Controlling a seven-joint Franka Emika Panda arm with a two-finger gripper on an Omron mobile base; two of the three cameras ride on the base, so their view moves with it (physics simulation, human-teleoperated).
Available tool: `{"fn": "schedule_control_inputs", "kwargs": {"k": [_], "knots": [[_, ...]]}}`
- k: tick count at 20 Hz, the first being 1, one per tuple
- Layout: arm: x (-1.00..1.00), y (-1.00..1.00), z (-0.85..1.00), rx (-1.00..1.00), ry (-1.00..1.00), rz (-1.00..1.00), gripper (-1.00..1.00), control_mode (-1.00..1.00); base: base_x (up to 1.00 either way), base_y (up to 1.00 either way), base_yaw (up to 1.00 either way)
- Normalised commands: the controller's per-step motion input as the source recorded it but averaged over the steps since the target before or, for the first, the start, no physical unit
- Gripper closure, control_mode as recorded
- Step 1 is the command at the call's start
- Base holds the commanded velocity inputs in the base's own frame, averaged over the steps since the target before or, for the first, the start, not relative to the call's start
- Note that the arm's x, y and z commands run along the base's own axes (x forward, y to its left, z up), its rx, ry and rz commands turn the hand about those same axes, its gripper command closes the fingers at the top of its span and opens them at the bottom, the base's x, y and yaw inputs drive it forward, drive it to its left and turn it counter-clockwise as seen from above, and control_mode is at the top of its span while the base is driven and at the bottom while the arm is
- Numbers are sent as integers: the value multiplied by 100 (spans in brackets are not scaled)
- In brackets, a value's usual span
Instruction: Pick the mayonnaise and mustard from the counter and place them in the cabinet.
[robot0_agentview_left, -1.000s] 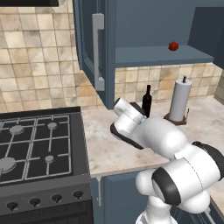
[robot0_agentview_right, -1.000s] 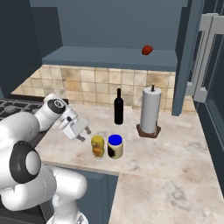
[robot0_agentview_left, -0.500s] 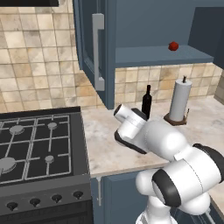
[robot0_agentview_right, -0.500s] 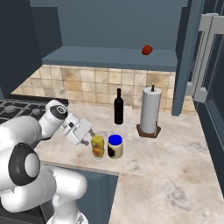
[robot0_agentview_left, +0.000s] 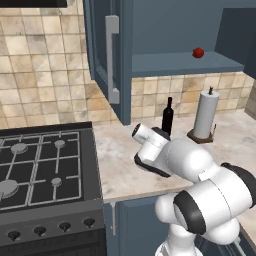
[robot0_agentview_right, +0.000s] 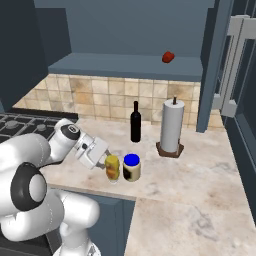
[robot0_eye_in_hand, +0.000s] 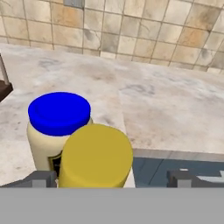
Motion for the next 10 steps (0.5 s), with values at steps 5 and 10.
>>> {"fn": "schedule_control_inputs", "kwargs": {"k": [5,10], "knots": [[7,-7,-1,0,-1,0,-100,-100,0,0,0],[6,-26,-13,-3,-1,0,-100,-100,0,0,0]]}}
